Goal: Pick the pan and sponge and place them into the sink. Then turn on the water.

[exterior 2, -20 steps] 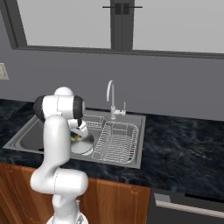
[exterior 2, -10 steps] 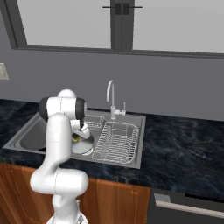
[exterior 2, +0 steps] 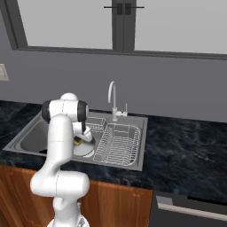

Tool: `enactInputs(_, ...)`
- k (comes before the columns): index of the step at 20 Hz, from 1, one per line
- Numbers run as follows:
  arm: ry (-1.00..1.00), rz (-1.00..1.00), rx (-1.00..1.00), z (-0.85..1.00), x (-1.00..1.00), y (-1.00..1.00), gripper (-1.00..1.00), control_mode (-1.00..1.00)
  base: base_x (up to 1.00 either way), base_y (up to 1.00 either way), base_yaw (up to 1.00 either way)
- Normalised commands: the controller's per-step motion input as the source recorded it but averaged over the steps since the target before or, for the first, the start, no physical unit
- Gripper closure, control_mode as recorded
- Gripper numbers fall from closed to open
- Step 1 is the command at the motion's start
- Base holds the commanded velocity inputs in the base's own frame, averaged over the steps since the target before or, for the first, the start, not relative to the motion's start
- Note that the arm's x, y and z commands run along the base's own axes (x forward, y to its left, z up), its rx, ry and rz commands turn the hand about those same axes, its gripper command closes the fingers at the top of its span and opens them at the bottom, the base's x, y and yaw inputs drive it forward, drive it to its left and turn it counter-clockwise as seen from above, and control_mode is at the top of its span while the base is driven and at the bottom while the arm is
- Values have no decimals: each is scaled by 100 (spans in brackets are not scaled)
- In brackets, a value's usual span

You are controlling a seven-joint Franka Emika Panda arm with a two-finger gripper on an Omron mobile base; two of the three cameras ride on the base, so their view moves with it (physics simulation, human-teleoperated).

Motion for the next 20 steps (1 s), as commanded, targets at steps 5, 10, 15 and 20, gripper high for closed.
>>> enactInputs(5,-1,0,0,-25,22,0,100,-100,0,0,0)
enactInputs(10,0,0,1,-25,25,0,100,-100,0,0,0)
enactInputs(15,0,0,1,-22,26,0,100,-100,0,0,0)
enactInputs(20,0,0,1,-20,21,0,-100,-100,0,0,0)
